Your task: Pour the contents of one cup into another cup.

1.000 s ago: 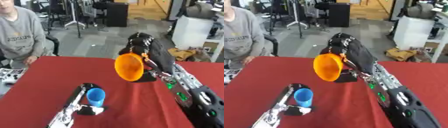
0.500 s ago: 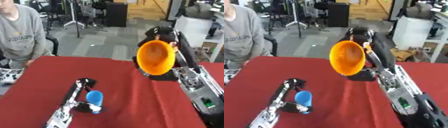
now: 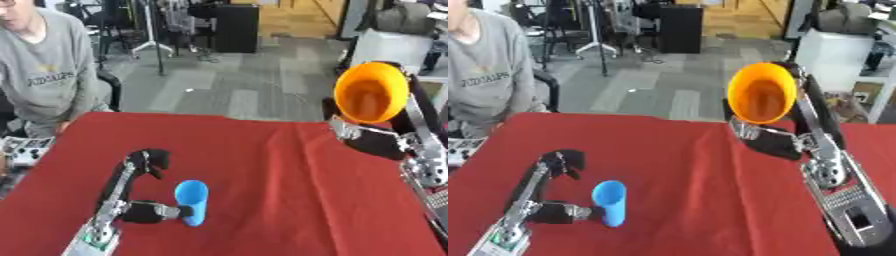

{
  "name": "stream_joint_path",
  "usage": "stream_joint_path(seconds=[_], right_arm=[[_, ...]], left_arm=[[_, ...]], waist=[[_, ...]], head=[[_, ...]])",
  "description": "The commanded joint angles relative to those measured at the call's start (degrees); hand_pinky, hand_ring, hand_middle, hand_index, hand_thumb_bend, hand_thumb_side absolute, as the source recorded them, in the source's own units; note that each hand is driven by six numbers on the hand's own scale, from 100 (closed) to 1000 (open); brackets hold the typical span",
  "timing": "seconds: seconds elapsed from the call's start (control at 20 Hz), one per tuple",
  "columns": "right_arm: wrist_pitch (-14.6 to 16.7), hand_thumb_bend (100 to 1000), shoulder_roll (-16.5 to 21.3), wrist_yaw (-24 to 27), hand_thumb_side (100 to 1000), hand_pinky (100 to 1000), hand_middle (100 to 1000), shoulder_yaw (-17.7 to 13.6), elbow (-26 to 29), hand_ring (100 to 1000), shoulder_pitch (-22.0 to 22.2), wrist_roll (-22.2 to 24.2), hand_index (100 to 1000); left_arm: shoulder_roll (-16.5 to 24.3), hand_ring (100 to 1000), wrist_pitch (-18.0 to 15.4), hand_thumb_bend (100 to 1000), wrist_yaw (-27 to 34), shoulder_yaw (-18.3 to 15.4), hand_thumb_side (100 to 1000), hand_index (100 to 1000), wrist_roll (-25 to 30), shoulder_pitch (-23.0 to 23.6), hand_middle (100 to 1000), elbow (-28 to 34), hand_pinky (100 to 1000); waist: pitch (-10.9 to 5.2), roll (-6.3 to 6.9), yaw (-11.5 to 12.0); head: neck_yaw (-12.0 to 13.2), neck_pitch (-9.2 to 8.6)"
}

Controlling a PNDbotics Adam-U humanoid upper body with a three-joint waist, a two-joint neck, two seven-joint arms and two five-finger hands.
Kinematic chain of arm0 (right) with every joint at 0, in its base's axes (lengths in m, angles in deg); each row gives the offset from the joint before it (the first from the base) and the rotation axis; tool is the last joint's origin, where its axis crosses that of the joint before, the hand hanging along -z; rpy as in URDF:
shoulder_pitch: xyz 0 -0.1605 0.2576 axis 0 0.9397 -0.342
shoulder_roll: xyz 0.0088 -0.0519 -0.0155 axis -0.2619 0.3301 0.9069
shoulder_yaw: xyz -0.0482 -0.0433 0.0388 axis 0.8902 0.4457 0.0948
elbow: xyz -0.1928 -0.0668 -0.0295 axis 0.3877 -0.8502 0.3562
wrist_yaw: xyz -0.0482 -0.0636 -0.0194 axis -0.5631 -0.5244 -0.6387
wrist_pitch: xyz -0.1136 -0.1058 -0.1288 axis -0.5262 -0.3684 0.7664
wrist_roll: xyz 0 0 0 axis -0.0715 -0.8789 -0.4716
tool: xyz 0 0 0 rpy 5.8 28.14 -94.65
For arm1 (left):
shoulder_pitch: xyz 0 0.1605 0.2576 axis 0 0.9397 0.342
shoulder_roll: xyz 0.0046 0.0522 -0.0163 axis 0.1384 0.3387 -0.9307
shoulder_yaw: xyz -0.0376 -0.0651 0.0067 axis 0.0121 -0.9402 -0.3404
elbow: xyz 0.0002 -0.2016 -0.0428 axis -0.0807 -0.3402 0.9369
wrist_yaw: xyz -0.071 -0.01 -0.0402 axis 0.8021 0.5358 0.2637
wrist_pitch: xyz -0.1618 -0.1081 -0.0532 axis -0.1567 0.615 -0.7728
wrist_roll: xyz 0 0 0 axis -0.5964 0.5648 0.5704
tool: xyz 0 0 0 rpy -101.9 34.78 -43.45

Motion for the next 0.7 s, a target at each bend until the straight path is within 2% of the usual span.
stream_joint_path(seconds=[0.05, 0.25, 0.7], right_arm=[[-1.17, 100, 0.42, 4.14, 193, 584, 100, -1.2, -3.14, 236, 0.37, 2.79, 178], [-1.07, 100, -1.23, 5.28, 201, 583, 100, -1.28, -7.31, 227, 2.38, 6.27, 178], [1.41, 100, -4.64, 2.02, 211, 603, 103, -0.53, -12.07, 253, 5.49, 10.99, 192]], left_arm=[[1.76, 612, 1.71, 936, 2.09, -1.17, 100, 736, -0.17, 0.44, 586, 4.96, 522], [1.75, 603, 3.63, 906, 3.25, -1.78, 100, 731, -0.99, 2.02, 578, 8.47, 515], [0.81, 591, 5.26, 880, 4.8, -3.22, 100, 723, -1.72, 5.06, 568, 12.89, 503]], waist=[[-0.7, 0.35, 0.16], [-0.55, 0.64, 0.5], [-0.17, 0.82, 0.79]], head=[[-0.26, 0.05], [-0.64, 0.46], [-1.34, 1.91]])
